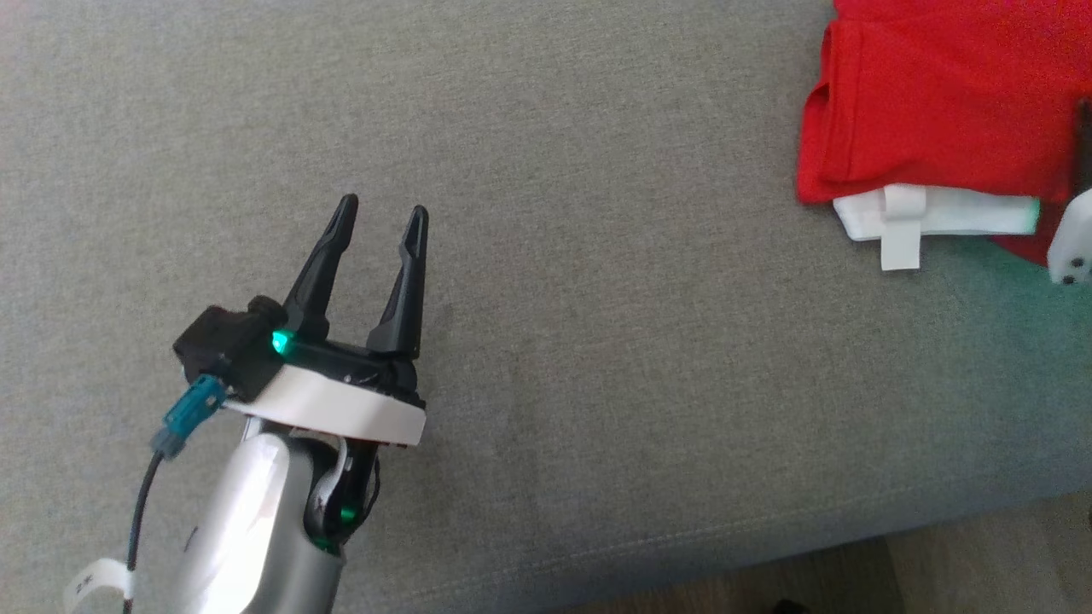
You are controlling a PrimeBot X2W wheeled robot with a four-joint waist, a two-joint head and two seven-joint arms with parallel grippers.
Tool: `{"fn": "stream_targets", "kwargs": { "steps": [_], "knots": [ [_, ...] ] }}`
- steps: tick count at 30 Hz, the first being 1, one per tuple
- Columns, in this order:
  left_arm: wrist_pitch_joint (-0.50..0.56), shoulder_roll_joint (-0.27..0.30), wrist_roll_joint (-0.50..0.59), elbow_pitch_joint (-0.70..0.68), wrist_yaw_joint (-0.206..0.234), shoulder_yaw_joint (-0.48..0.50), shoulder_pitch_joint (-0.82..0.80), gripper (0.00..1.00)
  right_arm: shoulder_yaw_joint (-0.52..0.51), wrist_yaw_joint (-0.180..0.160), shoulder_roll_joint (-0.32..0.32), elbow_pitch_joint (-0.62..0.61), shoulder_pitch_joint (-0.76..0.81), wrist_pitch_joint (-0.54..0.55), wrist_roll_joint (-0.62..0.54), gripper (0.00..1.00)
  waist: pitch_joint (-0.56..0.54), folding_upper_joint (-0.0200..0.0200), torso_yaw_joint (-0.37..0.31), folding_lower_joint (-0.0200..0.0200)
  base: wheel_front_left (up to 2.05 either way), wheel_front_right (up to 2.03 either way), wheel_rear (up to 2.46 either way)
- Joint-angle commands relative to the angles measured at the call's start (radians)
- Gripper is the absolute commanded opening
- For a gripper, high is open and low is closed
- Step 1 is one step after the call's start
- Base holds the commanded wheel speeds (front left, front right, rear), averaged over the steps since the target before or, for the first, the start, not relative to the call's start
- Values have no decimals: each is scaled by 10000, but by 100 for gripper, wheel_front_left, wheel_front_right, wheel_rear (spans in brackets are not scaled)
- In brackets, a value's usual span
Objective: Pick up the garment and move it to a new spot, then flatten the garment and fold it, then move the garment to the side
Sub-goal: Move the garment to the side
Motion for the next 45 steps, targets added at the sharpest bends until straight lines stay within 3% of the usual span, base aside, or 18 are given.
{"fn": "stream_targets", "kwargs": {
  "steps": [1,6,11,14,18,33,45],
  "knots": [
    [-51,135,-77,-356,-60,275,-204,100,91,-19,-42,-276,199,51,-44,100,-3,0,-5,0,0,0,0],
    [-51,171,-126,-350,-60,348,-156,100,-74,-19,22,-473,168,202,-299,100,-40,0,-41,0,0,0,0],
    [-51,159,-146,-334,-61,381,-110,100,76,-19,429,-1440,-43,-225,-814,100,-131,0,-47,0,0,0,0],
    [-51,141,-156,-336,-61,347,-95,100,302,-19,879,-1686,-65,-325,-583,100,-153,0,-10,0,0,0,0],
    [-51,114,-185,-343,-61,221,-150,100,534,-19,954,-1519,-8,-283,-388,100,-100,0,176,0,0,0,0],
    [-51,-6,-209,-192,-61,911,483,100,2314,-19,2513,-1614,1262,-2940,2832,100,-1535,0,1075,0,0,0,0],
    [-51,-84,-230,-183,-6,1477,1724,100,3210,-19,2653,-2689,3555,-3537,4042,100,-2989,0,1532,0,0,0,0]
  ]
}}
